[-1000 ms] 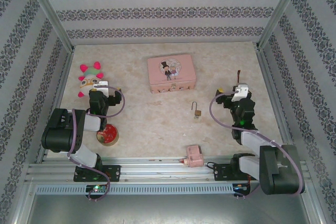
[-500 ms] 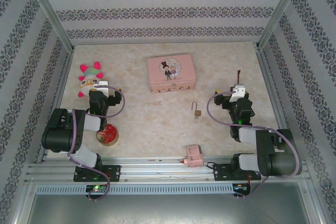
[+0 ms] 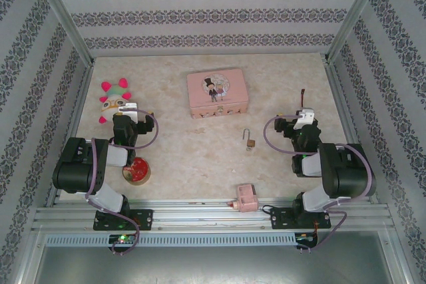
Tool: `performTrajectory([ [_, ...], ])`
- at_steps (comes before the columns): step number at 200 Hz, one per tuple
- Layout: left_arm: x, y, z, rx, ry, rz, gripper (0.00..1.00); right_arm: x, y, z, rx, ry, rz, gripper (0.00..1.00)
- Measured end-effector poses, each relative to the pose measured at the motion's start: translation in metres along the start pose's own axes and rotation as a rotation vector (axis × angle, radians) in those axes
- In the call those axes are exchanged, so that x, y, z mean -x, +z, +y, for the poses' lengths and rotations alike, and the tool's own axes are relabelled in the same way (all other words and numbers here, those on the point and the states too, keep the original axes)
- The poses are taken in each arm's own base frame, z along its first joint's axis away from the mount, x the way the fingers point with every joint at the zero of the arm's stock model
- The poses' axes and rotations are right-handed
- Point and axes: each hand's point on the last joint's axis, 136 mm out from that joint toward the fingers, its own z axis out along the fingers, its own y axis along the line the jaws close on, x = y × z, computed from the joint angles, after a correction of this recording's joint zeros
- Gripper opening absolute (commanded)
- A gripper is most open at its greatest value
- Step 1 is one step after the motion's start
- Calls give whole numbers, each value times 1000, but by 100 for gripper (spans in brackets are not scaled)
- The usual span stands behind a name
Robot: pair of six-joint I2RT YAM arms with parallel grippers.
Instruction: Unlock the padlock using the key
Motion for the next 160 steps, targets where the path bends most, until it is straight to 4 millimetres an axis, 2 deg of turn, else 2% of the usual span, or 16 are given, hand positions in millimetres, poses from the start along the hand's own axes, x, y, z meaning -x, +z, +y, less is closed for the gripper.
performTrajectory([
  [32, 0, 0, 0, 0, 0, 0, 99, 4, 2, 2, 25, 5, -5, 98],
  [78, 0, 0, 0, 0, 0, 0, 99, 24, 18, 30, 185, -30, -11, 98],
  [108, 0, 0, 0, 0, 0, 0, 99, 18, 17, 39, 243, -44, 17, 98],
  [160, 0, 0, 0, 0, 0, 0, 99, 12, 16, 44, 270, -48, 39, 98],
])
